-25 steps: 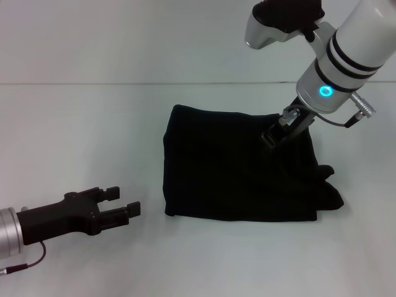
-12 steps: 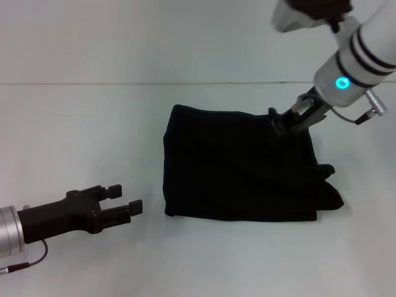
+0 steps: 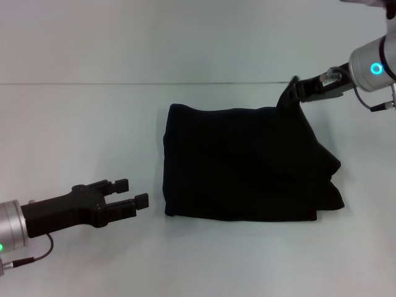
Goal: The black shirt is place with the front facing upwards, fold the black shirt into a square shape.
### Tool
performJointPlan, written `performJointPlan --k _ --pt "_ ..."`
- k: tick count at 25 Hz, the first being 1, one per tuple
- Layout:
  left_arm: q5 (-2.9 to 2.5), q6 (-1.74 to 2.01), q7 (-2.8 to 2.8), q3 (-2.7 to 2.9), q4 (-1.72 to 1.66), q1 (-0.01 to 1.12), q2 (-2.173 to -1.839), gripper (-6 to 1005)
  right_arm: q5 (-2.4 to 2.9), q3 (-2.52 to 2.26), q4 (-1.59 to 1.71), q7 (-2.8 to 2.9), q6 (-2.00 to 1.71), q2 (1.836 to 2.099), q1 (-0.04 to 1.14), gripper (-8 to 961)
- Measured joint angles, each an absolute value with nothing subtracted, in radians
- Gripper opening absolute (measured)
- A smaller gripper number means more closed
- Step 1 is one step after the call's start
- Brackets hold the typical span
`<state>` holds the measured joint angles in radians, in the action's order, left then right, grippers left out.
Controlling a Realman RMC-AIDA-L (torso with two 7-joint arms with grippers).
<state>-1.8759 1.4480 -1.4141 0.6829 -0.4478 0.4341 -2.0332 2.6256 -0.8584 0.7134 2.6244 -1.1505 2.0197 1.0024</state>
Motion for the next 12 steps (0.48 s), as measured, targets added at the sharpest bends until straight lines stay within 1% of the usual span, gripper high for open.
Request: performJointPlan --k 8,12 --pt "-1.876 1.458 -1.451 0.683 -0.438 0.454 -2.034 799 2.578 -0.856 0.63 2.545 -0.964 2.018 0.959 34" --pt "-1.876 1.466 -1.459 0.683 -0.437 0.458 -2.034 799 2.555 -0.856 0.61 2.523 -0.887 2.026 0.929 34"
